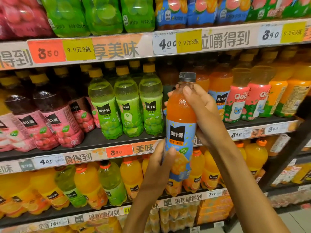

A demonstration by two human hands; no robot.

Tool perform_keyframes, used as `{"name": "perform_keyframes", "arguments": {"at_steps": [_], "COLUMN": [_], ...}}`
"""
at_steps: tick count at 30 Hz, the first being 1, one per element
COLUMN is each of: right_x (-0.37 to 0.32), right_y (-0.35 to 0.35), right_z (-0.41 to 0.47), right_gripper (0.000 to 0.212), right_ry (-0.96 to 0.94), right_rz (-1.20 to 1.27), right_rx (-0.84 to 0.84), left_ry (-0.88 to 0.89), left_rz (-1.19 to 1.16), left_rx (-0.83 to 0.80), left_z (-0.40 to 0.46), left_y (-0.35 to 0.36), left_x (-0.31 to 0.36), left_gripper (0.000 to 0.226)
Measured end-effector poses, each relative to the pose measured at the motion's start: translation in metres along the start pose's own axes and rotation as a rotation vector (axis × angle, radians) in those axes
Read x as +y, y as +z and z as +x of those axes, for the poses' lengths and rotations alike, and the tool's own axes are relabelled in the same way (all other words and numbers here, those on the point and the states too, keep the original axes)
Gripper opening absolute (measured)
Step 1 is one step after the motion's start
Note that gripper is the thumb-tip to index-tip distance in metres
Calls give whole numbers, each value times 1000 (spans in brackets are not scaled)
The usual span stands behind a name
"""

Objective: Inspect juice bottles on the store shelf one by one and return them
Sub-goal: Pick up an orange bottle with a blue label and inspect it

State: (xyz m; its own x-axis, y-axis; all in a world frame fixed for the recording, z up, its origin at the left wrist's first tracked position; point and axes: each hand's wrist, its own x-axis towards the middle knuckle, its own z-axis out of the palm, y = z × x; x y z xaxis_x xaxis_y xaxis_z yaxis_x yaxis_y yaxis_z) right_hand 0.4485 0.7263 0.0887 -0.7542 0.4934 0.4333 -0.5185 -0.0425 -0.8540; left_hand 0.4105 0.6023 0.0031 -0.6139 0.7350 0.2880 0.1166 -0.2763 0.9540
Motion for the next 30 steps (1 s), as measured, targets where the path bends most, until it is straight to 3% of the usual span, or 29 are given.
{"name": "perform_keyframes", "arguments": {"at_steps": [5,9,12,15,17,20,23,27,30], "right_x": [-5,-7,-10,-13,-12,-10,-13,-12,-9], "right_y": [0,1,3,4,5,9,4,-1,1], "right_z": [-1,-2,-2,-2,-3,-3,-1,1,0], "right_gripper": [35,41,35,26,19,16,25,34,33], "right_ry": [56,138,142,39,-31,11,142,200,206], "right_rz": [30,255,251,100,-55,-135,-33,93,116], "right_rx": [40,-43,-120,-33,48,114,44,-63,-65], "left_ry": [-42,-363,-325,-155,-62,-1,-21,-151,-166], "left_rz": [-25,-321,-321,-141,-58,43,-1,-160,-136], "left_rx": [207,111,46,178,149,138,194,95,102], "left_z": [0,-8,-10,-2,1,1,0,-1,-2], "left_y": [11,7,9,9,9,17,20,12,13], "left_x": [12,15,11,9,13,11,8,7,7], "left_gripper": [31,70,59,41,30,37,31,46,46]}}
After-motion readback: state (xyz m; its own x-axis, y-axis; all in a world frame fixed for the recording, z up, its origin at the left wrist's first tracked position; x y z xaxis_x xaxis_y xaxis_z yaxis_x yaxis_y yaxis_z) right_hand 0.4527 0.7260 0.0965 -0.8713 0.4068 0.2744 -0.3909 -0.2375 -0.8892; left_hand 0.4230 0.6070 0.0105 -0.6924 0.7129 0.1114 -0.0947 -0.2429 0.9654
